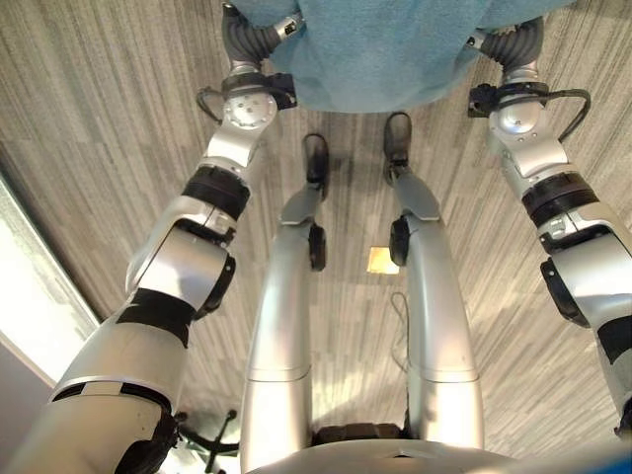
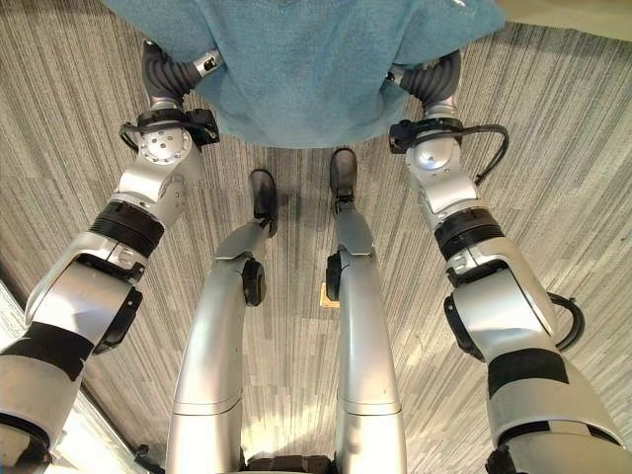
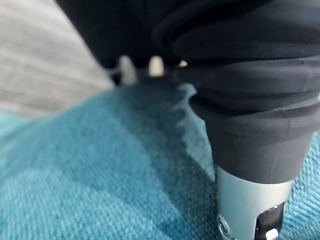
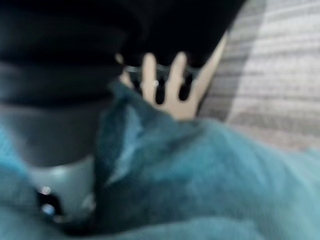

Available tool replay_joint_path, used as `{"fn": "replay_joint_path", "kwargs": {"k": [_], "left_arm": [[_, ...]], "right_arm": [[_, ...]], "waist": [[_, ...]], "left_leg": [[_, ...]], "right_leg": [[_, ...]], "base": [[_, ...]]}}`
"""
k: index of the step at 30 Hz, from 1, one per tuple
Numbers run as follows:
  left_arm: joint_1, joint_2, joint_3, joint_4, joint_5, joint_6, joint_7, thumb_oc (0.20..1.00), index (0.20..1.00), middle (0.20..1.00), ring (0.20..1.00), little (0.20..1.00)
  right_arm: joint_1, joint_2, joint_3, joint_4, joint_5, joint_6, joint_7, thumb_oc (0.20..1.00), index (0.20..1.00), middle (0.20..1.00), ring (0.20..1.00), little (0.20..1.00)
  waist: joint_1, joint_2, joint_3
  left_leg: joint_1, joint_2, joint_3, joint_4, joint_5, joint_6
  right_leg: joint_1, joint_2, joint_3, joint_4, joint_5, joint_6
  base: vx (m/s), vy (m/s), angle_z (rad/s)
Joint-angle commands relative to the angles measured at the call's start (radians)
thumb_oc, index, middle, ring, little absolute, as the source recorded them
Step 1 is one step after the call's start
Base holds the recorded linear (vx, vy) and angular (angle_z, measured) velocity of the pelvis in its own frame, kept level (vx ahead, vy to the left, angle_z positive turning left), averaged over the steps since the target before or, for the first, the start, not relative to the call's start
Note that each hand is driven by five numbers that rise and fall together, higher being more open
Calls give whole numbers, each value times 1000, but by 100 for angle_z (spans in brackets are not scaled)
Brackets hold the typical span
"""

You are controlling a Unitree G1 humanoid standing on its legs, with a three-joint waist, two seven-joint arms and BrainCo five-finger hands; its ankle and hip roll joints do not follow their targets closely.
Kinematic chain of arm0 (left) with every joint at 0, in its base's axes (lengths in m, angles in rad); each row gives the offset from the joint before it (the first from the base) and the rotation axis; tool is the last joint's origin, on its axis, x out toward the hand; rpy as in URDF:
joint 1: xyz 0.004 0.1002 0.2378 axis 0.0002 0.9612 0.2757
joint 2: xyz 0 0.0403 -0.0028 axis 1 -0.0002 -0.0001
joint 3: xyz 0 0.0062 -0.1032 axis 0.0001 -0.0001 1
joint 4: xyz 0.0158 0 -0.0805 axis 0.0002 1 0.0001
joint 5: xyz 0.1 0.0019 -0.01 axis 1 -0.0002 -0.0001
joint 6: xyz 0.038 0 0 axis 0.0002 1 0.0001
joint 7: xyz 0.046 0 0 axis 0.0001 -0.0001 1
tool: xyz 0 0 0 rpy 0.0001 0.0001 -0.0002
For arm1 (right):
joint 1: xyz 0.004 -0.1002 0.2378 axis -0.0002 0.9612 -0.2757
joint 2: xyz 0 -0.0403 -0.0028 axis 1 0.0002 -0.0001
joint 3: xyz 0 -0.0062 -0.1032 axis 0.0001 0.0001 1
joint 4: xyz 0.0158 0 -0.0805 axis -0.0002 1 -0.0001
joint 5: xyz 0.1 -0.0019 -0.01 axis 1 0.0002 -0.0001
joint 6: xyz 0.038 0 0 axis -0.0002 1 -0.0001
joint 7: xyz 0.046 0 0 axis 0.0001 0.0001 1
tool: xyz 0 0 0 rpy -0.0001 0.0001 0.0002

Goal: Pick up all the scattered cushions and arrange them neatly on the sofa.

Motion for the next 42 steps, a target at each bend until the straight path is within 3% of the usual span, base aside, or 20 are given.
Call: {"fn": "replay_joint_path", "kwargs": {"k": [1,2,3,4,13,18,22,23,24,27,28,32,33,34,39,42], "left_arm": [[20,-108,-38,-28,-5,-78,-12,1000,1000,1000,1000,1000],[18,-108,-36,-34,-13,-83,-14,947,947,947,947,947],[18,-107,-36,-35,-13,-83,-14,576,576,576,576,576],[24,-115,-27,-52,-28,-95,-17,200,200,200,200,200],[126,-131,8,-156,-40,-121,-39,200,200,200,200,200],[218,-150,19,-242,-3,-122,-61,200,200,200,200,200],[368,-175,34,-328,27,-126,-104,200,200,200,200,200],[390,-178,39,-344,30,-130,-106,200,200,200,200,200],[415,-180,35,-362,40,-128,-112,200,200,200,200,200],[453,-180,24,-384,69,-120,-120,200,200,200,200,200],[502,-184,23,-396,72,-120,-131,200,200,200,200,200],[594,-193,12,-422,84,-111,-160,200,200,200,200,200],[594,-193,12,-422,84,-111,-160,200,200,200,200,200],[664,-203,2,-424,93,-103,-180,200,200,200,200,200],[767,-216,-3,-424,96,-83,-215,200,200,200,200,200],[825,-206,2,-418,114,-70,-242,200,200,200,200,200]], "right_arm": [[-6,149,59,-51,8,-54,51,893,893,893,893,893],[-9,158,62,-57,11,-56,56,454,454,454,454,454],[-10,158,62,-57,12,-56,56,200,200,200,200,200],[-10,178,58,-75,20,-62,64,200,200,200,200,200],[90,164,-26,-206,12,-85,81,200,200,200,200,200],[190,150,-90,-299,-9,-98,82,200,200,200,200,200],[340,168,-139,-402,-45,-101,109,200,200,200,200,200],[365,169,-140,-424,-57,-100,113,200,200,200,200,200],[395,174,-139,-446,-60,-99,120,200,200,200,200,200],[442,182,-138,-452,-67,-93,130,200,200,200,200,200],[490,196,-131,-463,-73,-88,142,200,200,200,200,200],[596,208,-126,-488,-82,-74,164,200,200,200,200,200],[596,208,-126,-488,-82,-74,164,200,200,200,200,200],[680,223,-127,-504,-94,-66,178,200,200,200,200,200],[794,222,-144,-524,-104,-51,195,200,200,200,200,200],[859,223,-156,-517,-108,-44,214,200,200,200,200,200]], "waist": [[-2,53,-108],[-1,53,-108],[-2,52,-108],[-1,51,-111],[-13,37,-186],[-19,41,-221],[-16,38,-232],[-16,35,-236],[-15,32,-234],[-14,29,-233],[-11,23,-244],[-10,17,-258],[-10,17,-258],[-14,12,-279],[-29,6,-311],[-39,-12,-349]], "left_leg": [[-56,-15,-53,-45,62,-40],[-56,-14,-54,-44,62,-40],[-56,-14,-54,-43,62,-40],[-58,-16,-55,-34,62,-41],[-45,-13,-52,-59,64,-44],[65,-7,-56,-139,70,-49],[349,0,-74,-307,86,-64],[397,-1,-78,-339,93,-70],[437,2,-77,-375,134,-70],[537,-2,-83,-433,148,-75],[639,-3,-86,-488,163,-82],[847,-5,-97,-582,185,-93],[847,-5,-97,-582,185,-93],[997,7,-102,-649,198,-105],[1181,35,-91,-728,225,-135],[1252,52,-90,-719,209,-147]], "right_leg": [[-12,-20,-14,72,-39,92],[-12,-18,-16,73,-40,92],[-12,-18,-16,74,-40,92],[-12,-15,-20,78,-40,89],[-11,-5,-37,71,-40,82],[85,-2,-44,16,-42,79],[363,-8,-52,-135,-39,77],[410,-8,-52,-165,-38,78],[452,-13,-56,-207,-2,77],[548,-13,-63,-262,1,77],[649,-10,-70,-317,3,75],[858,0,-81,-407,1,71],[858,0,-81,-407,1,71],[1012,8,-86,-465,-1,71],[1207,28,-96,-542,-10,64],[1315,34,-99,-606,-9,63]], "base": [[0,0,0],[0,0,0],[0,0,0],[0,0,0],[2,-16,0],[-27,-10,1],[-29,-13,-2],[-122,-13,-5],[-88,-15,-3],[-29,-5,0],[46,-21,4],[74,-36,2],[170,-63,7],[184,-69,19],[146,-90,9],[164,-157,26]]}}
